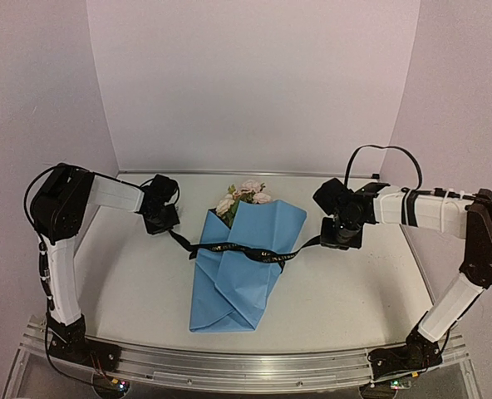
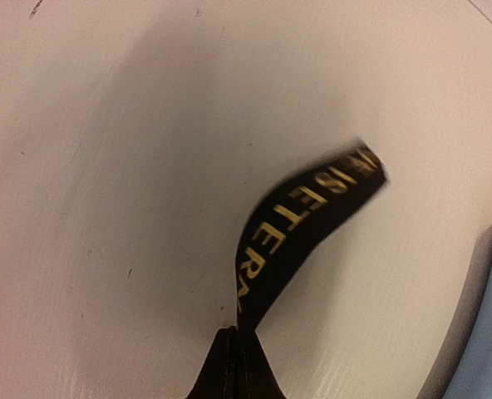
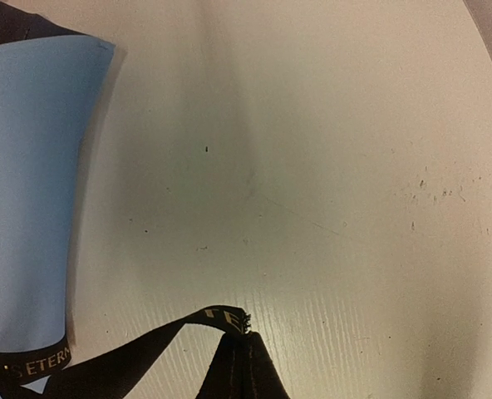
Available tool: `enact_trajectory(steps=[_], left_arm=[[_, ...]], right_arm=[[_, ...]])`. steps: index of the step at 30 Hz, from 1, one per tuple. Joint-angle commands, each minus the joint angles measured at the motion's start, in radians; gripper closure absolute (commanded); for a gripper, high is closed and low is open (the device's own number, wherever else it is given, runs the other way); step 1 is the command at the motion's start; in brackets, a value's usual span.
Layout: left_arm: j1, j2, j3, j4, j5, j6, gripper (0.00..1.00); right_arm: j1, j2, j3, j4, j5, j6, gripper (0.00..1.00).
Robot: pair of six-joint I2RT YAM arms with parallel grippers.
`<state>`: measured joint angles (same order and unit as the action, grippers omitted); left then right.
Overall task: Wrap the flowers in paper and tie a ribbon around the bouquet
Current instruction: Tie the ribbon around the folded bouquet.
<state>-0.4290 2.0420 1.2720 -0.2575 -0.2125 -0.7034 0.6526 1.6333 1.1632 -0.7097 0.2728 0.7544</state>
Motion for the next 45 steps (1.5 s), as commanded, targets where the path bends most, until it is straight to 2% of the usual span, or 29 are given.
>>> enact_trajectory(steps=[1,7,10,14,19,24,28,32,37,41,45], left_arm=[[0.032,-0.092,-0.102,-0.024,-0.025,-0.030,1.00],[0.115,-0.223,-0.279,0.035,0.027,-0.073,1.00],[0.116,-0.246,-0.311,0.057,0.060,-0.084,1.00],[0.100,-0.266,-0.355,0.112,0.111,-0.096,1.00],[0.059,-0.287,-0.371,0.134,0.129,-0.101,1.00],[0.038,-0.294,-0.385,0.144,0.127,-0.107,1.00],[0.038,-0.292,-0.397,0.157,0.137,-0.111,1.00],[0.038,-0.296,-0.395,0.160,0.144,-0.108,1.00],[0.038,-0.298,-0.394,0.169,0.155,-0.105,1.00],[0.038,-0.298,-0.397,0.182,0.166,-0.105,1.00],[0.038,-0.295,-0.395,0.189,0.174,-0.100,1.00]], right_arm=[[-0.046,-0.040,0.025,0.003,0.052,-0.007,1.00],[-0.114,-0.043,-0.003,0.003,0.043,-0.012,1.00],[-0.106,-0.010,0.015,0.007,-0.013,-0.022,1.00],[-0.043,0.045,0.074,0.001,-0.021,-0.024,1.00],[-0.025,0.071,0.105,0.001,-0.021,-0.015,1.00],[-0.024,0.051,0.096,0.001,-0.014,-0.002,0.84],[-0.022,0.030,0.078,0.003,-0.018,0.022,0.67],[-0.002,-0.024,0.039,0.033,-0.028,0.070,0.57],[0.052,-0.102,-0.093,0.219,-0.154,0.229,0.54],[0.103,-0.126,-0.238,0.470,-0.248,0.414,0.52],[0.196,-0.123,-0.332,0.703,-0.215,0.614,0.51]])
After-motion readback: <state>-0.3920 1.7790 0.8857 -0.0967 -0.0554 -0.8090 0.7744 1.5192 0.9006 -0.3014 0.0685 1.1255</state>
